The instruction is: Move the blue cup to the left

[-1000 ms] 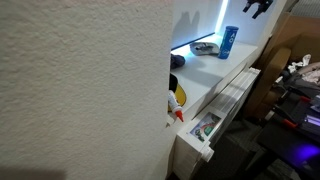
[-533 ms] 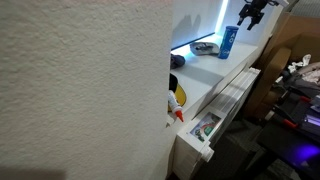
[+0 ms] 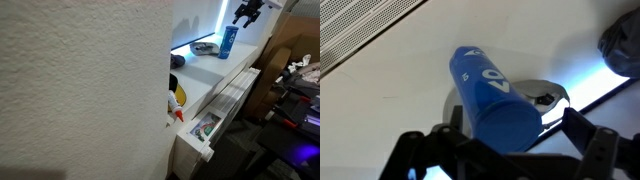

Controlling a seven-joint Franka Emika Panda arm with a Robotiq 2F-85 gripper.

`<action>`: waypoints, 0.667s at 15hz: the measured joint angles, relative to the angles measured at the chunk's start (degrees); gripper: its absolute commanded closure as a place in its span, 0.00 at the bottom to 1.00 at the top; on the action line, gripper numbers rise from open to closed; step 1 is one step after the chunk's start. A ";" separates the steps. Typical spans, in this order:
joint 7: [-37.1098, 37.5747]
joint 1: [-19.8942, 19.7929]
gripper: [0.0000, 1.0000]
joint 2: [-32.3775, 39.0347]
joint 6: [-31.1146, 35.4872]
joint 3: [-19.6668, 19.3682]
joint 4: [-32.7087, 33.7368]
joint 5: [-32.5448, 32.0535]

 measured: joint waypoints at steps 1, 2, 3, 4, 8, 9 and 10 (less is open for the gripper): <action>0.00 -0.04 0.00 0.00 0.01 0.00 0.00 0.00; 0.00 -0.17 0.00 0.00 0.00 0.15 0.01 -0.05; 0.47 -0.34 0.00 0.03 1.17 0.40 0.00 -0.18; 1.20 -0.38 0.00 0.10 3.86 0.65 -0.05 -0.42; 2.07 -0.79 0.00 1.66 13.86 2.30 -0.18 -0.20; 2.11 -0.86 0.00 1.68 13.81 2.48 -0.18 -0.23; 2.11 -0.91 0.00 1.61 13.81 2.54 -0.17 -0.23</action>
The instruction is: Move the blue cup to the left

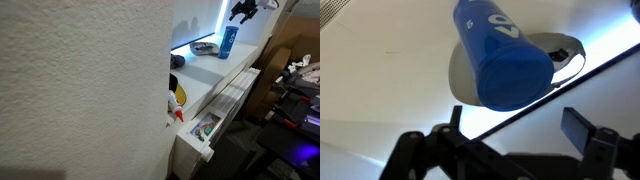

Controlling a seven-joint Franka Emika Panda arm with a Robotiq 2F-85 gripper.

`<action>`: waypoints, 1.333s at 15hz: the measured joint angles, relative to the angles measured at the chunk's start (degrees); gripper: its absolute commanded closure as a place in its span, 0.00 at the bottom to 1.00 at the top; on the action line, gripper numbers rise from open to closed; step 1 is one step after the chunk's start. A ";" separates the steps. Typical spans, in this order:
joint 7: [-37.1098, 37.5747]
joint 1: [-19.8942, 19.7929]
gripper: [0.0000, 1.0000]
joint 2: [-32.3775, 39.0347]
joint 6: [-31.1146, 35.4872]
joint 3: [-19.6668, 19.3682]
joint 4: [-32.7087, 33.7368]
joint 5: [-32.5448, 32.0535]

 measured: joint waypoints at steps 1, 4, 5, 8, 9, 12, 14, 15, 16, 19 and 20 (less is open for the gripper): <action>0.00 -0.06 0.00 -0.03 0.00 0.04 0.03 0.00; 2.49 -0.29 0.00 -0.50 -0.43 0.06 0.36 -2.89; 5.81 -0.27 0.00 -1.29 -0.87 -0.39 0.65 -7.10; 11.01 -0.34 0.00 -4.16 -2.32 -1.01 0.90 -13.02; 11.00 -0.33 0.00 -3.88 -2.28 -0.88 0.90 -13.00; 11.08 -0.33 0.00 -2.85 -2.20 -0.68 0.89 -13.05; 7.40 -0.72 0.00 -2.67 -4.15 0.31 1.03 -8.42; 3.16 -1.19 0.00 -2.22 -5.76 1.35 1.33 -3.58; -1.38 -1.77 0.00 -1.45 -7.19 2.38 1.72 1.27; -5.56 -2.85 0.00 0.86 -7.92 3.46 2.91 5.04; -5.57 -2.96 0.00 1.14 -8.00 3.48 3.16 5.04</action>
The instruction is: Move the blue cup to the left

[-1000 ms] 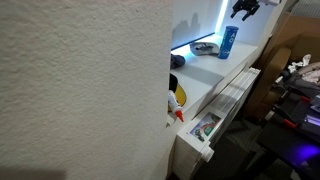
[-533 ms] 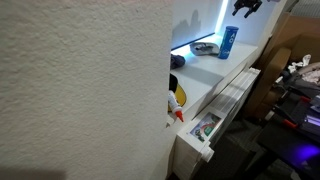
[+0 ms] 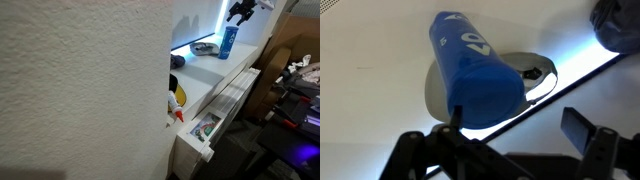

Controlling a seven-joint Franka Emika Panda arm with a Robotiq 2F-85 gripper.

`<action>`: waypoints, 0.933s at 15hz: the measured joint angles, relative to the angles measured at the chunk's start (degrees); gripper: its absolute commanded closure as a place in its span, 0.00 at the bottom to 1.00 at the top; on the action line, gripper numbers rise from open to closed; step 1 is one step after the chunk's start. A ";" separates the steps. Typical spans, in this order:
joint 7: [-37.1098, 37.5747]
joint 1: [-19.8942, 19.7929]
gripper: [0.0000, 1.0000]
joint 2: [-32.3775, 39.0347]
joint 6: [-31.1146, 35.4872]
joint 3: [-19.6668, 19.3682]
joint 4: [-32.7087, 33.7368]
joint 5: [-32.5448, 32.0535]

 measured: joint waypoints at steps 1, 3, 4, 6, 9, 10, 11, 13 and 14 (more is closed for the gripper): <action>0.00 -0.01 0.00 0.02 -0.11 0.01 0.13 0.00; 1.26 0.01 0.00 0.00 -0.05 0.01 0.12 -1.30; 3.90 0.10 0.00 0.06 -0.02 -0.17 0.02 -4.04; 8.85 0.24 0.00 0.23 -0.02 -0.48 -0.13 -8.86; 8.77 0.24 0.00 0.22 -0.02 -0.38 -0.06 -8.73; 8.77 0.23 0.00 0.22 -0.02 -0.38 -0.06 -8.73; 8.77 0.22 0.00 0.22 -0.02 -0.38 -0.06 -8.73; 9.07 0.20 0.00 0.31 0.04 -0.38 -0.06 -8.75; 9.21 0.20 0.00 0.64 0.17 -0.37 -0.04 -8.56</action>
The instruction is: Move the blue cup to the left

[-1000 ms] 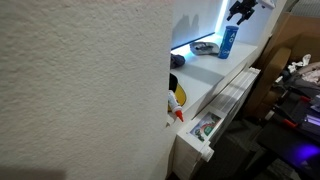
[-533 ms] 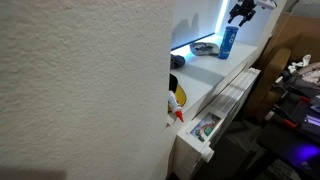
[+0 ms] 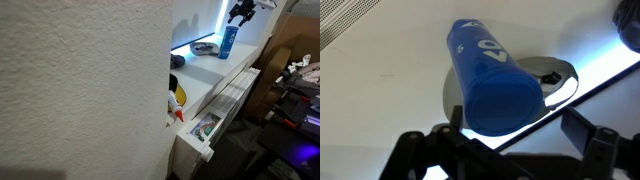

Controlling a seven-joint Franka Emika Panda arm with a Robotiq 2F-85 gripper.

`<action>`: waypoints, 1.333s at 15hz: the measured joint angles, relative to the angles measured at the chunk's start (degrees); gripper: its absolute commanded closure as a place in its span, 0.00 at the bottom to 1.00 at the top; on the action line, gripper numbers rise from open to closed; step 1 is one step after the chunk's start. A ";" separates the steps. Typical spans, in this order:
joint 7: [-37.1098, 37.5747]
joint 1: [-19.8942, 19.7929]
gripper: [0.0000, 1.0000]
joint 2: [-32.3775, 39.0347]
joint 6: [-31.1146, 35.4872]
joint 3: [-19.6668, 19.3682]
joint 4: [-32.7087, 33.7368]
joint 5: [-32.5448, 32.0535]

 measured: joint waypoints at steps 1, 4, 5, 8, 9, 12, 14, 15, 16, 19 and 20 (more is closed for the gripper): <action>-0.18 -0.06 0.00 0.66 0.47 0.17 0.07 0.70; -0.47 -0.11 0.00 2.98 1.65 0.54 0.51 1.60; -0.47 -0.11 0.00 3.25 1.72 0.57 0.66 1.62; 0.37 -0.11 0.00 3.43 1.58 0.59 0.70 0.96; 1.56 -0.11 0.00 3.75 1.57 0.53 0.70 0.14; 4.92 -0.06 0.00 4.93 1.71 0.20 0.73 -1.90; 5.01 -0.06 0.25 5.23 1.74 0.18 0.79 -1.90; 5.03 -0.06 0.26 5.23 1.75 0.17 0.80 -1.90; 5.03 -0.06 0.34 5.22 1.75 0.20 0.80 -1.91; 5.03 -0.07 0.37 5.17 1.80 0.23 0.87 -1.96; 5.03 -0.08 0.37 5.18 1.82 0.23 0.87 -2.01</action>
